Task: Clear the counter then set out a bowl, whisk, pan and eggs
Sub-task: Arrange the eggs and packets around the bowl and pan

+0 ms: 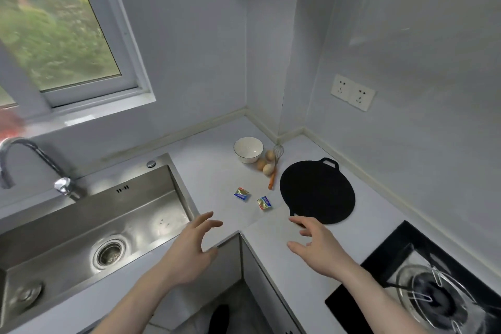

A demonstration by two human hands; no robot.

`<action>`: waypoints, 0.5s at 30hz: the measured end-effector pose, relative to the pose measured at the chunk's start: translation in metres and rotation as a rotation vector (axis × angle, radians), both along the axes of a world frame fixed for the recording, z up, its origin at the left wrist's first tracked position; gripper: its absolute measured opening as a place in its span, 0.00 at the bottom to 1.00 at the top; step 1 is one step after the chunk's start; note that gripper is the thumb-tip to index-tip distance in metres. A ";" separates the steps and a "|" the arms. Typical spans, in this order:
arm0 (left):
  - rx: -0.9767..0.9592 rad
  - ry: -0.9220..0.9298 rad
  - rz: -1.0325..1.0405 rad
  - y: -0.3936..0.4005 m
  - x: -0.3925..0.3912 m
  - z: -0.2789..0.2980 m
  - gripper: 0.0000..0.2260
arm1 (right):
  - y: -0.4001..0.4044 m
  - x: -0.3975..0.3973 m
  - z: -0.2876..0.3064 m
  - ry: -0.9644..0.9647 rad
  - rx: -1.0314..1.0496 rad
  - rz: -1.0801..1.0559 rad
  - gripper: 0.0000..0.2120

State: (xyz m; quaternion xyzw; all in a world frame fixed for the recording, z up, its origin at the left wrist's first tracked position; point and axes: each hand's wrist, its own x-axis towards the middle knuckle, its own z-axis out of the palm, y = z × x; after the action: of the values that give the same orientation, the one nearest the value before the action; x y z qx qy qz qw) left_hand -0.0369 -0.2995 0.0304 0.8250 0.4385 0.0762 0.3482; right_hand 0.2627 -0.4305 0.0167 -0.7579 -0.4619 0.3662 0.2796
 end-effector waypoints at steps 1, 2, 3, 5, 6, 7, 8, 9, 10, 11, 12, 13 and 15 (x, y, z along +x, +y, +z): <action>-0.019 0.018 -0.004 0.013 0.003 -0.004 0.24 | 0.008 0.004 -0.004 0.003 -0.009 -0.020 0.28; -0.036 0.037 -0.013 0.028 0.007 -0.009 0.24 | 0.017 0.009 -0.010 0.003 -0.020 -0.046 0.28; -0.048 0.046 -0.029 0.043 0.011 -0.013 0.23 | 0.026 0.014 -0.015 0.000 -0.031 -0.073 0.28; -0.073 0.061 -0.067 0.073 0.023 -0.019 0.23 | 0.045 0.023 -0.025 -0.005 -0.064 -0.133 0.28; -0.075 0.068 -0.094 0.093 0.031 -0.022 0.23 | 0.058 0.028 -0.030 -0.003 -0.080 -0.163 0.28; -0.071 0.085 -0.117 0.102 0.038 -0.023 0.23 | 0.063 0.030 -0.033 -0.006 -0.095 -0.181 0.29; -0.069 0.093 -0.148 0.126 0.047 -0.027 0.23 | 0.081 0.034 -0.038 -0.012 -0.105 -0.207 0.29; -0.073 0.110 -0.177 0.141 0.055 -0.030 0.24 | 0.092 0.036 -0.042 -0.016 -0.119 -0.234 0.28; -0.069 0.125 -0.209 0.157 0.066 -0.032 0.24 | 0.104 0.039 -0.044 -0.024 -0.127 -0.258 0.28; -0.068 0.139 -0.240 0.171 0.077 -0.034 0.25 | 0.113 0.041 -0.047 -0.023 -0.133 -0.278 0.29; -0.076 0.158 -0.271 0.183 0.087 -0.037 0.25 | 0.122 0.042 -0.048 -0.026 -0.141 -0.295 0.29; -0.089 0.175 -0.311 0.201 0.100 -0.044 0.26 | 0.134 0.044 -0.054 -0.025 -0.147 -0.322 0.29; -0.091 0.206 -0.363 0.218 0.123 -0.052 0.26 | 0.148 0.042 -0.057 -0.039 -0.150 -0.344 0.29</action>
State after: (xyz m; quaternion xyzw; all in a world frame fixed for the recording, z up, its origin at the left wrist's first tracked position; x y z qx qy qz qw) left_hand 0.0857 -0.0813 -0.0212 0.8772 0.3191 -0.0923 0.3465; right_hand 0.3051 -0.2829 -0.0399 -0.8513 -0.3024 0.3317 0.2717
